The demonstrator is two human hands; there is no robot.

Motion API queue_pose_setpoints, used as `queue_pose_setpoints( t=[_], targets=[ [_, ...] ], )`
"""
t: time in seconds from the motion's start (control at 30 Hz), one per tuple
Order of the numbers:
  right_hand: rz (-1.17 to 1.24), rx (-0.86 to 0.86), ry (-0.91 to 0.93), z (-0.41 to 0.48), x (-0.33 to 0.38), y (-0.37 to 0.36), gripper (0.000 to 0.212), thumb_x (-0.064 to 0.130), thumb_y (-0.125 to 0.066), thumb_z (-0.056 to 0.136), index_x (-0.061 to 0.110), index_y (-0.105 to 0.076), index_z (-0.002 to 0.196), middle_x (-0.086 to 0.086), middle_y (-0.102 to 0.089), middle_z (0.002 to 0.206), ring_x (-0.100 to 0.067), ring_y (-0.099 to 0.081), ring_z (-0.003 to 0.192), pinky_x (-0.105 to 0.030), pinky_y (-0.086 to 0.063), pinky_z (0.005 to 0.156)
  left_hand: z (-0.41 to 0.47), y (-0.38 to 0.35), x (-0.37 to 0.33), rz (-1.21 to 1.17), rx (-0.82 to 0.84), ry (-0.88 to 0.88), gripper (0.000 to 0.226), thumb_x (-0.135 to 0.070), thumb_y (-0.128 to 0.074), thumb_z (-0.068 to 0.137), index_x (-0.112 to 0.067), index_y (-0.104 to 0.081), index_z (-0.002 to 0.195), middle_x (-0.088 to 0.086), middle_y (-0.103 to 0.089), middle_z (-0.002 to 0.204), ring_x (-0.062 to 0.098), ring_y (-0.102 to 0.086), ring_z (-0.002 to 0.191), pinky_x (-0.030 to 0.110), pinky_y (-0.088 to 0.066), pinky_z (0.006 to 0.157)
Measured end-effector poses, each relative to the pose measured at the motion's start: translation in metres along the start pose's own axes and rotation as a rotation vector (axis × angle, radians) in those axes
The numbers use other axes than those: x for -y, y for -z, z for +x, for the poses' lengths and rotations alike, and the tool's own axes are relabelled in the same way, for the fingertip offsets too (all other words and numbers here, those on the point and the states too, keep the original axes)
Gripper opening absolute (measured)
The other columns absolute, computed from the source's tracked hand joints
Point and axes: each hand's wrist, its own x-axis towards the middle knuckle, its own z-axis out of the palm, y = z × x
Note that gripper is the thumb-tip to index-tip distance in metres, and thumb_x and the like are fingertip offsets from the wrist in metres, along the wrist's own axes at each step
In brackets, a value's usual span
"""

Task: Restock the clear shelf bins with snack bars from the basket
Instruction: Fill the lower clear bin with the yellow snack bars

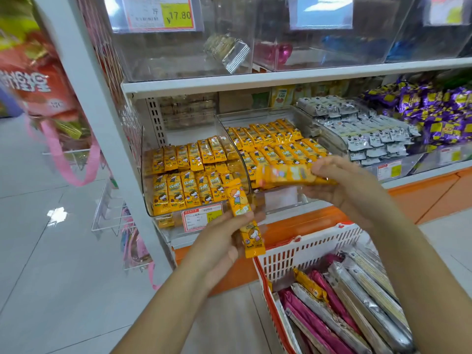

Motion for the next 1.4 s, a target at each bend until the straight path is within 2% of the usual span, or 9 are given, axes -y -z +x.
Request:
queue_pose_setpoints(
  t=[0.07, 0.3, 0.47, 0.67, 0.87, 1.0, 1.13, 1.3, 1.4],
  targets=[
    [0.086, -0.071, -0.023, -0.006, -0.017, -0.012, 0.009, 0.008, -0.056, 0.09, 0.005, -0.051, 0.083, -0.011, -0.059, 0.081, -0.029, -0.068, 0.077, -0.034, -0.059, 0.072, 0.002, -0.003, 0.0, -0.091, 0.013, -0.01, 0.039, -0.01, -0.063, 0.072, -0.006, -0.064, 0.111, 0.01, -0.073, 0.101, 0.023, -0.07, 0.087, 0.037, -0.057, 0.076],
    [-0.418, 0.025, 0.119, -0.029, -0.061, -0.055, 0.023, 0.026, -0.06, 0.092, 0.04, -0.058, 0.109, 0.009, -0.069, 0.074, -0.007, -0.065, 0.077, -0.028, -0.048, 0.077, 0.003, -0.006, 0.006, -0.234, -0.066, -0.039, 0.043, -0.015, -0.065, 0.071, -0.007, -0.064, 0.112, 0.014, -0.071, 0.099, 0.022, -0.068, 0.085, 0.042, -0.055, 0.08],
    [-0.653, 0.02, 0.251, -0.036, -0.058, -0.064, 0.028, 0.036, -0.065, 0.087, 0.034, -0.059, 0.114, 0.021, -0.06, 0.106, 0.009, -0.056, 0.098, -0.011, -0.045, 0.083, -0.001, -0.001, 0.004, -0.162, -0.125, -0.099, 0.017, -0.009, -0.06, 0.085, -0.01, -0.065, 0.101, 0.007, -0.074, 0.088, 0.016, -0.071, 0.077, 0.032, -0.059, 0.063],
    [-1.094, 0.024, 0.432, -0.031, -0.052, -0.091, 0.087, 0.044, -0.074, 0.075, 0.027, -0.027, 0.146, 0.007, -0.04, 0.126, -0.01, -0.044, 0.114, -0.021, -0.04, 0.085, 0.0, 0.003, -0.007, -0.116, -0.201, -0.17, 0.027, -0.011, -0.064, 0.083, -0.008, -0.062, 0.109, 0.008, -0.073, 0.095, 0.018, -0.07, 0.082, 0.034, -0.054, 0.075],
    [-1.054, -0.042, 0.499, -0.008, -0.034, -0.133, 0.073, 0.041, -0.064, 0.082, 0.023, -0.028, 0.143, 0.0, -0.043, 0.127, -0.018, -0.044, 0.116, -0.031, -0.042, 0.082, 0.0, 0.018, -0.032, 0.086, -0.22, -0.354, 0.024, -0.026, -0.062, 0.084, -0.01, -0.062, 0.103, 0.001, -0.071, 0.086, 0.011, -0.066, 0.077, 0.027, -0.051, 0.072],
    [-1.247, -0.095, 0.455, 0.031, -0.027, -0.153, 0.066, 0.045, -0.06, 0.086, 0.026, -0.029, 0.142, -0.011, -0.048, 0.128, -0.029, -0.049, 0.115, -0.034, -0.041, 0.076, 0.004, 0.043, -0.045, 0.712, -0.497, -0.503, 0.038, -0.039, -0.05, 0.095, -0.013, -0.061, 0.12, 0.001, -0.067, 0.113, 0.01, -0.059, 0.1, 0.016, -0.041, 0.078],
    [-1.658, -0.004, 0.09, 0.073, -0.036, -0.177, 0.063, 0.037, -0.058, 0.09, 0.027, -0.025, 0.144, -0.018, -0.039, 0.136, -0.034, -0.049, 0.116, -0.035, -0.04, 0.068, 0.01, 0.074, -0.038, 1.522, -0.601, -0.471, 0.027, -0.02, -0.045, 0.097, -0.008, -0.06, 0.116, 0.013, -0.063, 0.112, 0.029, -0.057, 0.1, 0.029, -0.038, 0.074],
    [-1.496, 0.075, -0.081, 0.096, -0.056, -0.182, 0.06, 0.027, -0.058, 0.092, 0.024, -0.029, 0.144, -0.018, -0.035, 0.139, -0.033, -0.047, 0.121, -0.035, -0.041, 0.072, 0.011, 0.086, -0.034, 1.647, -0.476, -0.47, 0.032, -0.019, -0.042, 0.097, -0.004, -0.058, 0.121, 0.014, -0.053, 0.133, 0.029, -0.047, 0.122, 0.034, -0.039, 0.096],
    [-1.35, 0.149, -0.063, 0.096, -0.064, -0.175, 0.06, 0.028, -0.05, 0.096, 0.024, -0.025, 0.15, -0.019, -0.025, 0.149, -0.037, -0.042, 0.127, -0.039, -0.045, 0.088, 0.009, 0.087, -0.034, 1.682, -0.466, -0.458, 0.04, -0.023, -0.04, 0.099, -0.006, -0.049, 0.134, 0.012, -0.043, 0.145, 0.026, -0.037, 0.134, 0.032, -0.032, 0.106]
  ],
)
